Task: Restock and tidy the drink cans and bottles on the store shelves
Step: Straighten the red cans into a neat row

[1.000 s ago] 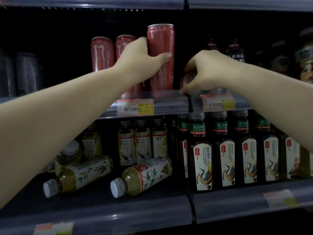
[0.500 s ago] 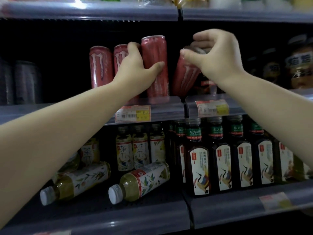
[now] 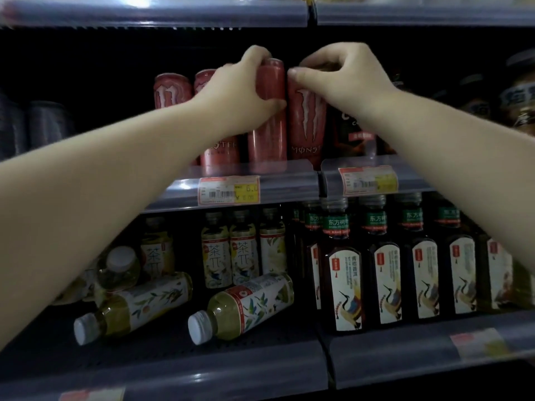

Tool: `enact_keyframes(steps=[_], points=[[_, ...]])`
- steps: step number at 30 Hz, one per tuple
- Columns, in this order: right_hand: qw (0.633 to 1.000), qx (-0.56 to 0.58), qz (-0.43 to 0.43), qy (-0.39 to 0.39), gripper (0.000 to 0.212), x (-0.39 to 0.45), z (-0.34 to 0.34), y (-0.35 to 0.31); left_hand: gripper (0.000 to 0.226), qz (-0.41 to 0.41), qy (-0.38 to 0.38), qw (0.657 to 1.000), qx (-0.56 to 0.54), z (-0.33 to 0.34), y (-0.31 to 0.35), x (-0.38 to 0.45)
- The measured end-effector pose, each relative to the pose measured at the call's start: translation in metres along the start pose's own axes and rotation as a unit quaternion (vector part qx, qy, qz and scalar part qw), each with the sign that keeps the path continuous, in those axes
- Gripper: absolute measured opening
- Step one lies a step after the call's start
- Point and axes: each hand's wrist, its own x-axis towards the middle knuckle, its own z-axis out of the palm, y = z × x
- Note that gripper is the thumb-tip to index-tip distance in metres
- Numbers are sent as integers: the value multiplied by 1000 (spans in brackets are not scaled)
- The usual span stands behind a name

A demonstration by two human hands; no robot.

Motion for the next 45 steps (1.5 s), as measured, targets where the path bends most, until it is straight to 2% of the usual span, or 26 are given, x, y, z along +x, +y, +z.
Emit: enact_keyframes(steps=[3,6,10,12,15,18,20,24,27,29,34,40,45], points=[[998,-12,9,-68,50,1,-4,4,59,1,-20,999,25,-5,1,0],[997,-57,-14,-53,53,3,-6,5,51,8,-14,997,71,-10,4,4],[994,-98,-51,-25,49,2,-4,7,39,65,14,986,153,-16,4,13],[991,-114,-66,2,50,1,-3,6,40,83,17,980,179,-19,0,17],[993,-92,-55,40,59,2,-3,1,54,81,49,976,197,-19,-10,19],[995,-93,-42,15,57,4,1,-4,50,73,61,971,220,-13,-18,19],[995,-98,-23,-16,53,5,5,-6,42,56,39,972,225,-13,-25,23],[996,-38,27,-72,49,4,11,-4,42,36,-29,984,170,-21,-42,26],[996,21,45,-77,51,1,13,0,37,39,-31,997,54,-22,-42,26],[995,47,39,-76,52,-1,14,3,38,31,-26,999,33,-20,-41,26],[999,2,15,-52,73,-2,23,11,41,34,10,998,45,-13,-40,28],[999,32,-6,18,71,-19,38,22,41,27,45,999,0,-3,-40,28],[994,103,23,16,67,-23,43,29,35,39,-75,995,58,-29,-52,34]])
